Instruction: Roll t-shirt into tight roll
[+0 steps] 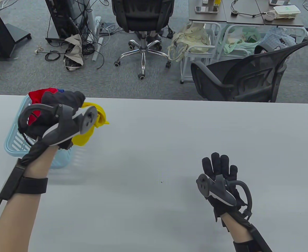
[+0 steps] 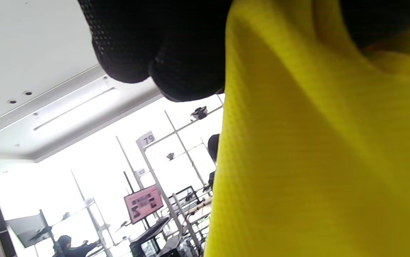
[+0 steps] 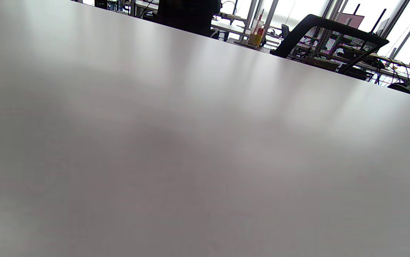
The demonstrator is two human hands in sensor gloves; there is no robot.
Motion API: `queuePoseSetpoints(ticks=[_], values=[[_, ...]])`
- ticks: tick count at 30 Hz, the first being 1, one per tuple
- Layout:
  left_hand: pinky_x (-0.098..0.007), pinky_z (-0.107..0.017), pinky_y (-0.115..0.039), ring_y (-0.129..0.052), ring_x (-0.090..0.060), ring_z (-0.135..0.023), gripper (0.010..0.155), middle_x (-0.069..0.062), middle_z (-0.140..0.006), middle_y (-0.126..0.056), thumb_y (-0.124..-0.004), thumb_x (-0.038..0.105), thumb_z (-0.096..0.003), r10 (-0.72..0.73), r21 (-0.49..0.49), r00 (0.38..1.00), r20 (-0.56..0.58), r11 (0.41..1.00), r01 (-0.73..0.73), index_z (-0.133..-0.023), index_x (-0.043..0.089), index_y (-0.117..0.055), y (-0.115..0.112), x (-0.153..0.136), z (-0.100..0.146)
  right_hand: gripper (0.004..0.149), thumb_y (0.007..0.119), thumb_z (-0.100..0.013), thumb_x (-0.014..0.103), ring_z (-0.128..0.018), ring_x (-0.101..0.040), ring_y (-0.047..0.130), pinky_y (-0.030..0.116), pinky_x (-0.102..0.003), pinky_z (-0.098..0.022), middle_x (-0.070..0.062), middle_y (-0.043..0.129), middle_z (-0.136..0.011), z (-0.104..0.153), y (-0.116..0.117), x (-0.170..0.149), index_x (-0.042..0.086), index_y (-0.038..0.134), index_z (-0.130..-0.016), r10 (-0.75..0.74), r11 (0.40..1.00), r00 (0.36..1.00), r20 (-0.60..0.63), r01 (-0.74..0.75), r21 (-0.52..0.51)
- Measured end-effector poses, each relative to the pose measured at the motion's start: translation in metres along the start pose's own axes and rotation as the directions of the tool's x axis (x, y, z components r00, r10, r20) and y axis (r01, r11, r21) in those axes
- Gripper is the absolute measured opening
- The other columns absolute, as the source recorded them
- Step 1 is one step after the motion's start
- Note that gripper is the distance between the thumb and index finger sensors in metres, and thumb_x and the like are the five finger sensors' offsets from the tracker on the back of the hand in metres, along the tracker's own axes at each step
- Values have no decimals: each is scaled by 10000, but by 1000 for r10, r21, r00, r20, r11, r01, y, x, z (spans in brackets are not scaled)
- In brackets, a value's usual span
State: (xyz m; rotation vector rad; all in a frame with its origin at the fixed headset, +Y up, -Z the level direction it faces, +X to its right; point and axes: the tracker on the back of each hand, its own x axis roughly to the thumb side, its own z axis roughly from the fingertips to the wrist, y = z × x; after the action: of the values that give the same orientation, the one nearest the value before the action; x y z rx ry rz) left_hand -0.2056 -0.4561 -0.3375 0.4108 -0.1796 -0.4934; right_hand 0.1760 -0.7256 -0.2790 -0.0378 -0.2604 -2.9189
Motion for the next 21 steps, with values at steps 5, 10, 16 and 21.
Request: queuePoseSetpoints(ticks=[5, 10, 16, 21], values=[[-427, -593, -879, -1035, -76, -473, 399, 100, -641, -1006, -709, 522, -437, 104, 40, 987, 125, 993, -109, -779, 333, -793, 18, 42, 4, 794, 428, -646, 572, -1081, -467, -98, 136, -663, -739, -178, -137, -1168, 1, -2, -3, 197, -43, -1164, -9, 1000, 1000, -9, 9, -8], [-428, -586, -881, -1042, -79, -467, 409, 97, -636, -1014, -698, 532, -445, 299, -18, 933, 200, 953, -301, -782, 325, -801, 10, 72, 5, 794, 428, -646, 571, -1079, -469, -97, 137, -663, -739, -178, -136, -1168, 1, -2, -10, 196, -43, -1164, -25, 1000, 999, -26, 24, -9], [-481, -634, -827, -1049, -150, -575, 501, 36, -746, -1011, -669, 572, -500, 458, -280, 878, 141, 869, -409, -879, 270, -797, -60, 105, 6, 795, 430, -646, 571, -1081, -468, -94, 140, -661, -740, -177, -133, -1169, 0, -1, -12, 195, -42, -1164, -29, 1000, 999, -32, 29, 0], [-510, -685, -777, -961, -234, -848, 628, -51, -1082, -816, -620, 521, -537, 145, -396, 985, 88, 913, -99, -1101, 245, -593, -135, 136, 22, 793, 433, -645, 571, -1082, -470, -86, 147, -661, -740, -180, -126, -1170, -2, 2, -11, 195, -32, -1166, -26, 999, 999, -31, 27, 18]])
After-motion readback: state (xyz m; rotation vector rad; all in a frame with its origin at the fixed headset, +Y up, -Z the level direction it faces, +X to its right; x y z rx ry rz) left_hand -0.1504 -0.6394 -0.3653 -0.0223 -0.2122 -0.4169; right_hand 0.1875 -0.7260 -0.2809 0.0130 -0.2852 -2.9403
